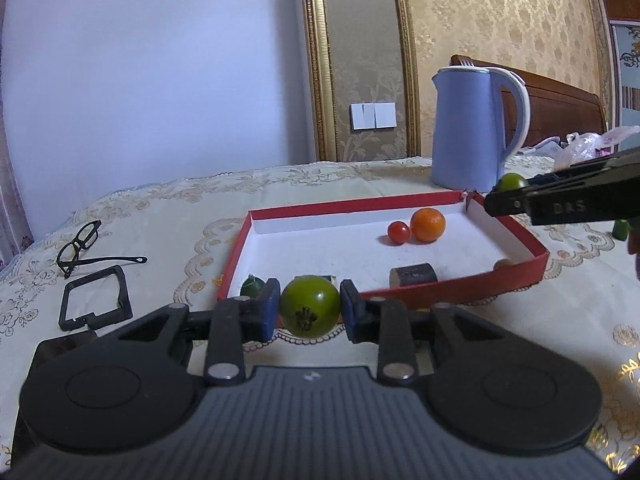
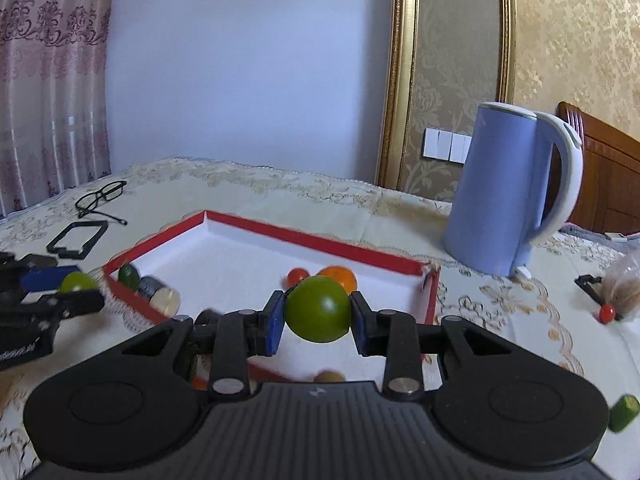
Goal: Organize fruits
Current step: 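Release the green tomato into the tray with the right tool while the left releases its own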
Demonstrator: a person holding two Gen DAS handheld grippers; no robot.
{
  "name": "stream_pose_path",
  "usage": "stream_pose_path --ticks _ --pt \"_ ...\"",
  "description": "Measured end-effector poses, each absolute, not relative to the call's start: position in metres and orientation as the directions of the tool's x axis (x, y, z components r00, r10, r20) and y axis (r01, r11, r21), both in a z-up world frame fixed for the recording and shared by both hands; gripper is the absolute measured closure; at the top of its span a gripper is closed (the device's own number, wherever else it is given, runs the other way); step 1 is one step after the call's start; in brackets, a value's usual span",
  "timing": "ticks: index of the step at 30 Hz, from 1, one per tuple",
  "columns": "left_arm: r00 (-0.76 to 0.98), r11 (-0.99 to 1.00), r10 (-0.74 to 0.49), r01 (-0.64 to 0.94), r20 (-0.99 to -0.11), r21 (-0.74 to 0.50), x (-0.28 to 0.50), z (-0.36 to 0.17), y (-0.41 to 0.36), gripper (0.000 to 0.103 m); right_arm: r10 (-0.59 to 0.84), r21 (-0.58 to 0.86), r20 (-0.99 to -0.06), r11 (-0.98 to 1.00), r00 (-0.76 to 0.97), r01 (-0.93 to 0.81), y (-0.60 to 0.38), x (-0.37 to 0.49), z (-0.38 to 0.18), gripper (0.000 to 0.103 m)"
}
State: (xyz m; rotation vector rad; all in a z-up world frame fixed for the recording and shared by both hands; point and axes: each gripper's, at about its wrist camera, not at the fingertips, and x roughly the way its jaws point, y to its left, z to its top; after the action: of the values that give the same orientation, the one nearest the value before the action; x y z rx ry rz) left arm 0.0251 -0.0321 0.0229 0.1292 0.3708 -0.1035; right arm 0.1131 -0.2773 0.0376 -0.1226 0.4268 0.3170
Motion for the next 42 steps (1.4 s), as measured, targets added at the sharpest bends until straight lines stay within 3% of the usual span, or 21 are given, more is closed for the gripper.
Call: stream_pose_path --ticks 10,16,21,23,28,32,36,42 --pt "0.922 0.989 -0.076 0.117 -0.380 0.086 0.031 0.023 -0.030 0.074 0.179 -0.039 -0.461 0.974 0.869 -0.222 -0.282 0.181 0.038 0.070" --pt "0.912 0.991 -0.075 0.113 -0.404 0.071 0.039 0.021 -0.030 0.074 0.083 -0.056 -0.528 0.990 0.845 -0.132 -0.299 0.225 0.019 0.070" --pt "0.909 0.992 -0.058 0.099 -0.412 0.077 0.044 0.018 -0.031 0.074 0.092 -0.016 -0.587 0.992 0.804 -0.125 -0.308 0.238 0.002 0.069" --pt "0.906 0.992 -0.050 0.093 -0.420 0.080 0.046 0.017 -0.031 0.074 0.100 0.002 -0.582 0.993 0.807 -0.122 -0.309 0.230 0.003 0.062" --pt "0.902 0.994 -0.011 0.056 -0.431 0.092 0.051 0.015 -0.032 0.074 0.141 0.021 -0.516 0.988 0.845 -0.152 -0.306 0.182 0.016 0.060" --pt "0.893 0.994 0.018 0.033 -0.449 0.104 0.059 0.015 -0.036 0.074 0.200 0.080 -0.432 0.980 0.880 -0.184 -0.308 0.127 0.015 0.043" --pt "0.893 0.990 0.034 0.030 -0.449 0.136 0.066 0.019 -0.046 0.074 0.221 0.140 -0.372 0.973 0.902 -0.181 -0.314 0.083 0.006 0.043" --pt "0.878 0.986 0.044 0.037 -0.477 0.160 0.100 0.030 -0.059 0.074 0.217 0.170 -0.377 0.972 0.901 -0.163 -0.324 0.065 -0.003 0.043"
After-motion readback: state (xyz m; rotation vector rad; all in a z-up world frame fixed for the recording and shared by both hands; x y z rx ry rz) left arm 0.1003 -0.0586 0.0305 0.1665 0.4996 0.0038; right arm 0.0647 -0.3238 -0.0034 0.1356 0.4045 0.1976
